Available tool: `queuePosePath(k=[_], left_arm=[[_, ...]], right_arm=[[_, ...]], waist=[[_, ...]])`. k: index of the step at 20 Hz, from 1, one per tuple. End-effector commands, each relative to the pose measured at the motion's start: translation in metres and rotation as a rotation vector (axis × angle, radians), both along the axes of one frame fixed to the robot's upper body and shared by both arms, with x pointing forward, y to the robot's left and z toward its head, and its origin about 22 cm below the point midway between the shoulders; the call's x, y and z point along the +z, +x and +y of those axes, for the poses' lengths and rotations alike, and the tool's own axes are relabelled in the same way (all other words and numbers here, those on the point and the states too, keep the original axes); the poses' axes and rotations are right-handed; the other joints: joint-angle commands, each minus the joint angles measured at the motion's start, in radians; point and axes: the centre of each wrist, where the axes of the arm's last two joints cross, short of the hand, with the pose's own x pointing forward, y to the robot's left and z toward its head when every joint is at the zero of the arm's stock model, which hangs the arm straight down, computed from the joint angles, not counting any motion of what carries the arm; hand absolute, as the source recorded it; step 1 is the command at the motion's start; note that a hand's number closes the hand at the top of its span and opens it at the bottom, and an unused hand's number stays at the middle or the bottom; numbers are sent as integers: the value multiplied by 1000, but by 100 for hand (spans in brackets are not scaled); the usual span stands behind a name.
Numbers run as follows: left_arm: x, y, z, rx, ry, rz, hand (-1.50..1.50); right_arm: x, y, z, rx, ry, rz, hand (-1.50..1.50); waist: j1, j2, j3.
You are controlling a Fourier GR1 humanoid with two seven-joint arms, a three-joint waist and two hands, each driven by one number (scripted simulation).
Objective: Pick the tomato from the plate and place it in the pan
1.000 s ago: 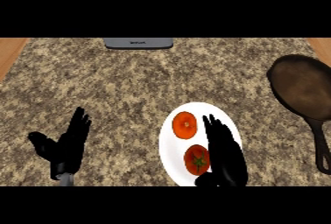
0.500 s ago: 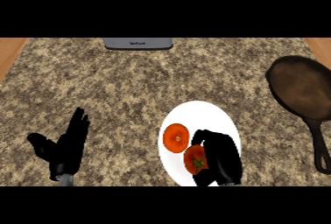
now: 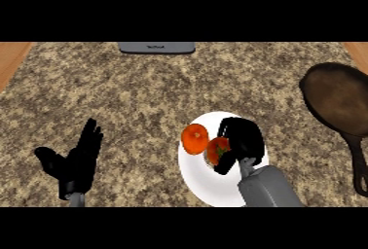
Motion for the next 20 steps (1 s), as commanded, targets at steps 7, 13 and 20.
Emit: queuePosePath(k=[7, 13, 20], left_arm=[[-6, -5, -11, -4, -2, 62, 0], [-6, -6, 11, 17, -15, 91, 0], [-16, 8, 8, 7, -13, 77, 0]], right_arm=[[35, 41, 9, -74, -151, -193, 150], [93, 31, 15, -226, -194, -560, 150], [116, 38, -14, -370, -107, -602, 150]], waist=[[-14, 5, -3], [-27, -1, -4], [-20, 7, -4]])
